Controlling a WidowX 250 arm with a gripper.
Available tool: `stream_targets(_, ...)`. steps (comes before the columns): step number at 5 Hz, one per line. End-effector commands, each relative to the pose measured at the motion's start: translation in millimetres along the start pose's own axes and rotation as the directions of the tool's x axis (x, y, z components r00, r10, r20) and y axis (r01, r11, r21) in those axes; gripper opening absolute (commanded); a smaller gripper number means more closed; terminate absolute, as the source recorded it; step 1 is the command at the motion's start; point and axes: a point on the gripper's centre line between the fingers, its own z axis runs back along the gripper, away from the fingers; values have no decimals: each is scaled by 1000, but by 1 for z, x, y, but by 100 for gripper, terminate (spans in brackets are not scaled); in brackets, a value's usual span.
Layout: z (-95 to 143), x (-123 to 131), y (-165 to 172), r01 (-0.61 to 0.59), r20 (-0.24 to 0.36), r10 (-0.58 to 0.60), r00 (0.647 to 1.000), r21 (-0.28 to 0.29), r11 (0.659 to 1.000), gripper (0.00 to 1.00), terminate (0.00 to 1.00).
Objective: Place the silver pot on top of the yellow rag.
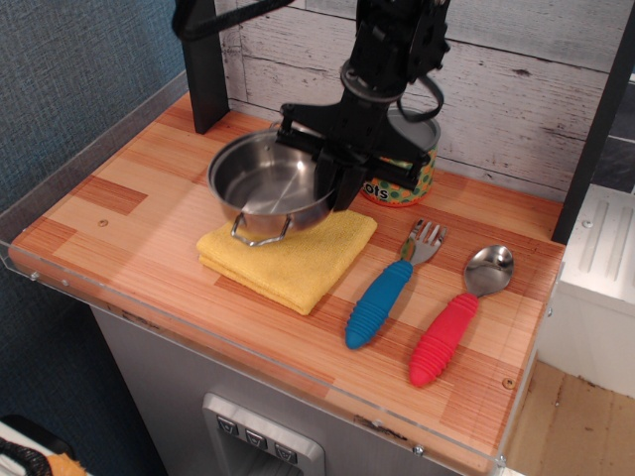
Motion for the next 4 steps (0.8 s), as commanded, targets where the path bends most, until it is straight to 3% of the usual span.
stream_targets(1,3,-1,-5,-4,50,5,999,-22,1000,0,0)
stream_targets(4,-13,-4,-17,28,16,-27,1000,-36,999,0,0)
